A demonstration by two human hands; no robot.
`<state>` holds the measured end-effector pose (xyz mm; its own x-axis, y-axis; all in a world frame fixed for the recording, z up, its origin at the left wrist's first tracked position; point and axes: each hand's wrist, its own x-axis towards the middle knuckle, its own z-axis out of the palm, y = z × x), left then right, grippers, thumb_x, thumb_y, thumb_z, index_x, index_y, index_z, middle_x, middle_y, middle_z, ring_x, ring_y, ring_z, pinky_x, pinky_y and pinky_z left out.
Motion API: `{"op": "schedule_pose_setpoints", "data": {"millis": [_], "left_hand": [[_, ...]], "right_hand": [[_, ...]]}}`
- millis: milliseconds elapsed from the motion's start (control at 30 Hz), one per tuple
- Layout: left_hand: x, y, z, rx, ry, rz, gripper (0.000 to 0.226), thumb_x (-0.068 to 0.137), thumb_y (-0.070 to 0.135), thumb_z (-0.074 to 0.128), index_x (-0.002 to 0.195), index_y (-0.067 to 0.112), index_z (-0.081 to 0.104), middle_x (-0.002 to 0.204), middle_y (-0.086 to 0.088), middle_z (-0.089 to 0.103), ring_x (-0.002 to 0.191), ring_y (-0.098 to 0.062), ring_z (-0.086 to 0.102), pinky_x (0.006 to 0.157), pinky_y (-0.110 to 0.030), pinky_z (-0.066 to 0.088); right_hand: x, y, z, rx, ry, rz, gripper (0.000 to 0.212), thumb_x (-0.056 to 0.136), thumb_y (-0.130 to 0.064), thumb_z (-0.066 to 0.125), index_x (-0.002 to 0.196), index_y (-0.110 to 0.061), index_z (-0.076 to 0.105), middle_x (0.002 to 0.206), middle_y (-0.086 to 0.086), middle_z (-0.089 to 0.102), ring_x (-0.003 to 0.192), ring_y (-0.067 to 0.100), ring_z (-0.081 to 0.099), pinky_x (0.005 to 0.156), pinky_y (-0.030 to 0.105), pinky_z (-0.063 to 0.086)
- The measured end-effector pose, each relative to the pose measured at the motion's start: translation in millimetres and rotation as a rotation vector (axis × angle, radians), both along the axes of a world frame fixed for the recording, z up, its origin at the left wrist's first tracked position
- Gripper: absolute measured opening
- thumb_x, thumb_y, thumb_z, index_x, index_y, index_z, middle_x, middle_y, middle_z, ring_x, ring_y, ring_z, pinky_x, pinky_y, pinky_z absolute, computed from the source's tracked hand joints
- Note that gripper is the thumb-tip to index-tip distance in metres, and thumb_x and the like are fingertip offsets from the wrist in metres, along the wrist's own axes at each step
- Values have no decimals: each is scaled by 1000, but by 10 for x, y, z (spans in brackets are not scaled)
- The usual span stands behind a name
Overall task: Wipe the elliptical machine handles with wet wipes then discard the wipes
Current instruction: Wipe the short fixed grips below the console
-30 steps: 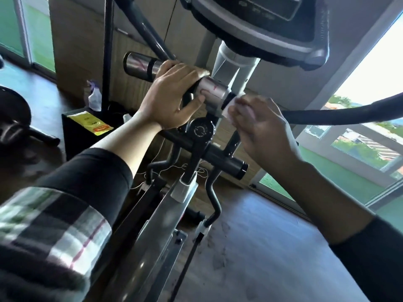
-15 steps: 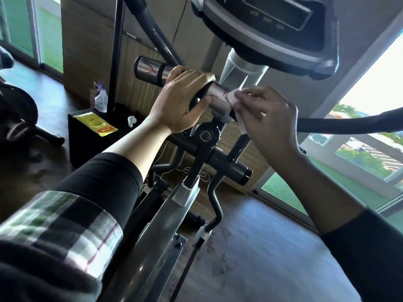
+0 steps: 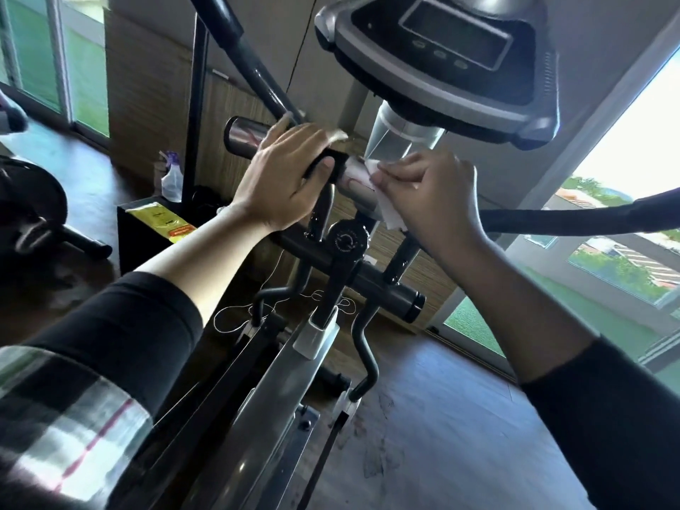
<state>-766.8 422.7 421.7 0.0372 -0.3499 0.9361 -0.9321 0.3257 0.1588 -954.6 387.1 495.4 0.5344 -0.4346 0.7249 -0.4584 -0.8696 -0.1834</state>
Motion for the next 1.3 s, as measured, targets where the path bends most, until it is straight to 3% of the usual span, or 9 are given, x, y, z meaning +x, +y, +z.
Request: {"op": "schedule_pose_setpoints", "data": {"millis": [67,167,333,533,767,900,1067,1300], "left_hand": [[105,4,-27,29,-6,17,35,96,20,43,124,7,59,121,-5,64,116,-21,57,108,-51,33],[165,-13,-78,65,-47,14,36,94,22,45,123,7,60,121,-6,63,117,-23,55,105,-48,36],[126,-18,-86,35,-40,22,34,93,23,47,120,6,61,118,-6,64,115,-23,56,106,-43,36],[109,-27,-98,-4,-58,43,34,93,21,47,120,5,61,117,-6,64,115,-24,55,106,-41,36],[109,-84,-133,-46,-52,88,34,93,22,47,116,3,62,116,-9,64,112,-25,57,104,-42,37],[117,-95,-136,-67,-63,83,33,93,22,47,116,3,62,115,-8,64,111,-25,57,104,-39,36],[123,-135,-162,-92,-75,111,35,93,25,46,116,3,62,115,-9,64,111,-25,57,104,-39,36],[161,-173,-192,-154,-113,109,38,94,30,48,120,6,62,116,-10,64,110,-26,57,103,-40,37]], "right_hand": [[-29,18,-64,-65,25,1,20,85,-22,69,96,-5,73,87,5,72,72,11,63,66,6,42],[90,-3,-38,-74,29,-1,19,85,-22,69,93,-6,74,86,6,72,75,14,66,70,19,50],[198,-39,21,-43,25,10,20,86,-23,68,92,-5,74,85,6,73,69,1,57,63,3,41],[49,13,14,-72,54,-14,21,87,-23,67,94,-5,74,85,6,73,70,11,65,63,6,41],[256,-95,81,13,86,32,20,87,-24,66,89,-7,75,87,1,73,64,-7,56,62,1,42],[53,-59,-6,-38,81,57,20,86,-24,68,96,-9,74,89,-3,69,77,4,62,71,2,43],[274,-79,28,-4,91,114,18,86,-20,68,95,-6,74,97,1,71,84,0,60,72,0,42],[-57,-72,-190,-194,101,89,21,88,-20,66,107,-12,70,107,-6,63,94,-4,52,83,-1,38]]}}
